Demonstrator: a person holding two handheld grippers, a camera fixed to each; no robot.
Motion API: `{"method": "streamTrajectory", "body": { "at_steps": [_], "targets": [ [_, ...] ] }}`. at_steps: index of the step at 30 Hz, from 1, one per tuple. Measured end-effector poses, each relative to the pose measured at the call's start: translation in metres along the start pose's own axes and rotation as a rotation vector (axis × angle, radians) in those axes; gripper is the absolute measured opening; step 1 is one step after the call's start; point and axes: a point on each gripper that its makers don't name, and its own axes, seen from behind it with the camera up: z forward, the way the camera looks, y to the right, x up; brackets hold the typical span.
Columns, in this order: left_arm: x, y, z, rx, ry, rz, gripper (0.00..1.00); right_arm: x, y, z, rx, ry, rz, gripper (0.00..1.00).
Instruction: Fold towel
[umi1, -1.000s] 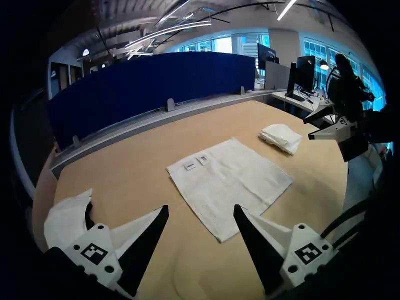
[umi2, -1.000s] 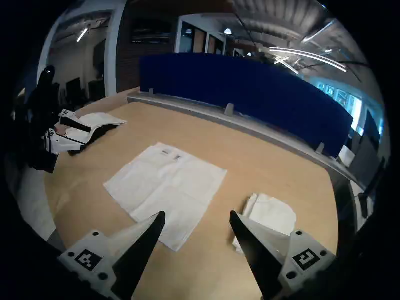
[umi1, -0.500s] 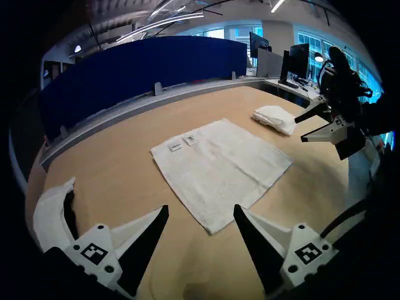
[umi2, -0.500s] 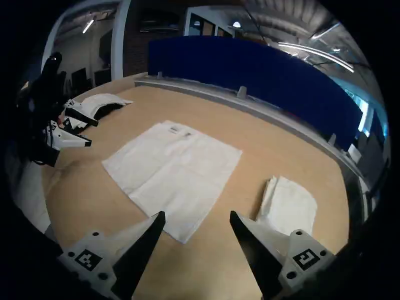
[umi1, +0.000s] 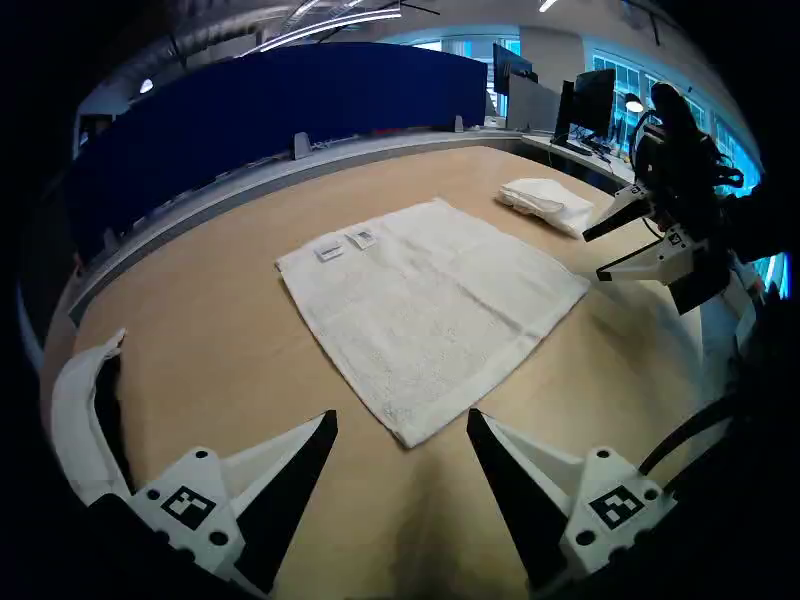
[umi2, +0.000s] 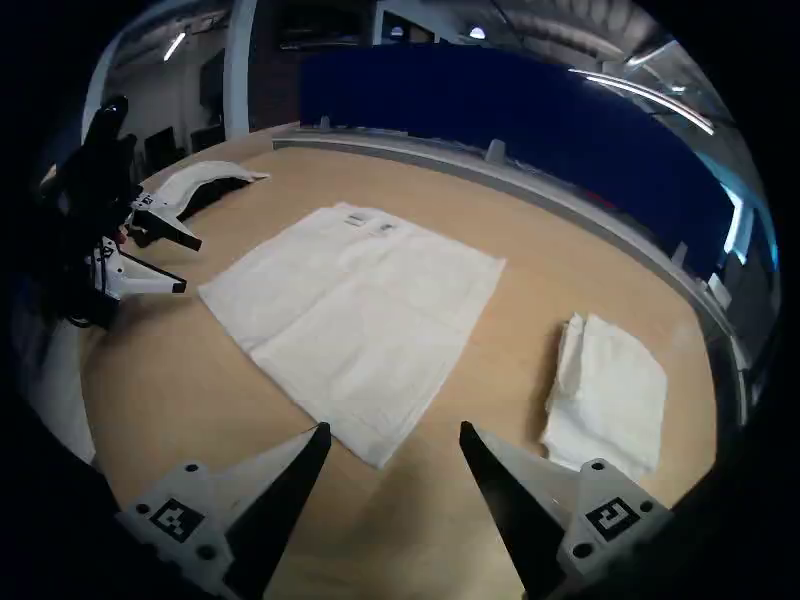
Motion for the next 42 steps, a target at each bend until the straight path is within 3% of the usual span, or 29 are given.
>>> {"method": "streamTrajectory", "body": {
  "at_steps": [17, 21, 30, 33, 42],
  "targets": [
    [-0.015, 0.007, 0.013, -0.023, -0.045, -0.004, 0.96, -0.017, -0.006, 0.014, 0.021, -0.028, -0.007, 0.94],
    [-0.017, 0.010, 0.014, -0.036, -0.060, 0.001, 0.94, -0.020, -0.008, 0.016, 0.027, -0.036, -0.003, 0.86],
    [-0.026, 0.008, 0.019, -0.039, -0.109, 0.002, 0.77, -0.028, -0.009, 0.017, 0.046, -0.058, 0.018, 0.62],
    [-0.027, 0.006, 0.020, -0.032, -0.117, 0.012, 0.72, -0.032, -0.009, 0.017, 0.052, -0.067, 0.020, 0.60],
    [-0.027, 0.002, 0.019, -0.028, -0.150, 0.010, 0.57, -0.031, -0.012, 0.018, 0.064, -0.076, 0.030, 0.41]
  ]
}}
